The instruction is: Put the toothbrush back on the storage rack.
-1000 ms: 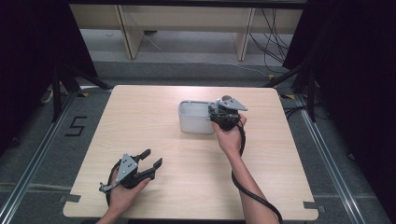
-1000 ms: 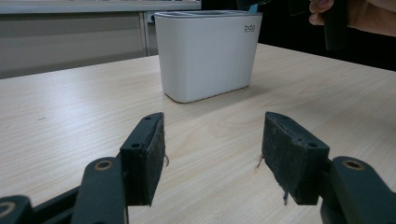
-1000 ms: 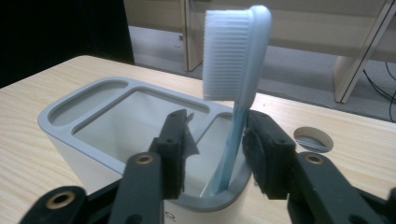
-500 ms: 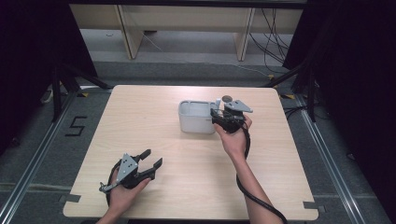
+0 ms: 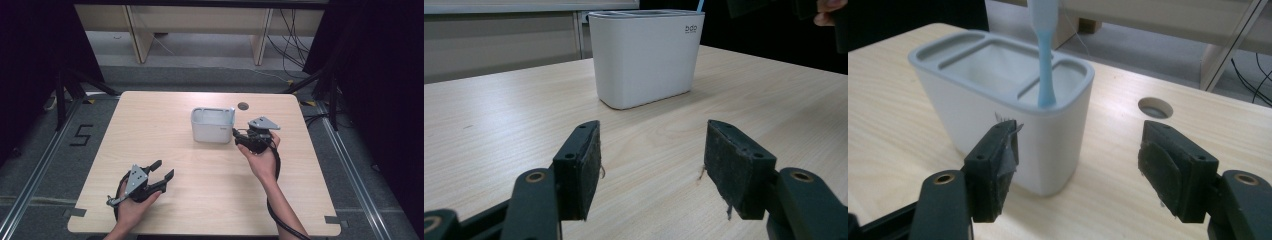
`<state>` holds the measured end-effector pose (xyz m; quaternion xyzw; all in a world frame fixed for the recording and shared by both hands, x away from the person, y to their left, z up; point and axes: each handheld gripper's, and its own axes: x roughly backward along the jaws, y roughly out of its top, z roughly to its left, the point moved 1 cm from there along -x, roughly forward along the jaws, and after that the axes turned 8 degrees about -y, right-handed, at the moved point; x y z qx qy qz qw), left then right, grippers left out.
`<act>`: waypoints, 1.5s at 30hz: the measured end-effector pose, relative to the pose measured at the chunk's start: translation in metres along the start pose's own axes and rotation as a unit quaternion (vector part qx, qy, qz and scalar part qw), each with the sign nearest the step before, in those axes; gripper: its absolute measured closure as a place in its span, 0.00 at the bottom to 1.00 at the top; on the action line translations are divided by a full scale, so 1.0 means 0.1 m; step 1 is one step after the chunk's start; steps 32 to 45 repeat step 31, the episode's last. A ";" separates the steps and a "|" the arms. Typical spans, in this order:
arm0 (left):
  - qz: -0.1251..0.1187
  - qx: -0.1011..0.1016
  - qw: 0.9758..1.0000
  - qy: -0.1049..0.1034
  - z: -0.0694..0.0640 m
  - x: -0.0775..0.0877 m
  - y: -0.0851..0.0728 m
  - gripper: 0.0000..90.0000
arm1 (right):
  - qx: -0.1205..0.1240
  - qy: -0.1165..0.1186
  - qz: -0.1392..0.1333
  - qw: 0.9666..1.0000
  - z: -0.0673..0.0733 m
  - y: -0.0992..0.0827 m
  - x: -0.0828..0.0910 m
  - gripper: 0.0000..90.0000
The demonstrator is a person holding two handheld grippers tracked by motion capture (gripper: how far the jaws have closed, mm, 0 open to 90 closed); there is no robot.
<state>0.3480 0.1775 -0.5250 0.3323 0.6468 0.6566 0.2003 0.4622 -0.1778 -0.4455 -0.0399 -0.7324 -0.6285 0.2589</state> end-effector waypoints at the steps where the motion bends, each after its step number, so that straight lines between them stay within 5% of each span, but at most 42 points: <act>1: 0.000 0.001 1.000 0.000 0.00 0.00 0.00 0.44 | -0.005 -0.004 0.007 1.000 0.00 -0.03 0.04 0.36; 6: 0.000 0.004 1.000 0.002 0.00 0.00 0.00 0.44 | 0.023 -0.001 0.011 1.000 -0.07 -0.19 0.15 0.36; 21: 0.002 0.007 1.000 0.005 0.01 -0.01 0.00 0.44 | 0.037 0.005 0.023 0.999 -0.05 -0.67 0.38 0.35; 24: 0.003 0.006 1.000 0.005 0.01 -0.01 0.00 0.44 | 0.025 0.010 0.032 0.999 -0.02 -0.77 0.40 0.35; 26: 0.003 0.006 1.000 0.005 0.01 -0.01 0.00 0.44 | 0.027 0.024 0.038 0.999 -0.03 -0.79 0.40 0.35; 28: 0.002 0.008 1.000 0.004 0.01 -0.01 0.00 0.44 | 0.029 0.007 0.028 0.999 -0.03 -0.79 0.40 0.35; 45: 0.002 0.011 1.000 0.004 0.01 -0.01 0.00 0.44 | 0.027 0.018 0.033 0.999 -0.02 -0.78 0.40 0.34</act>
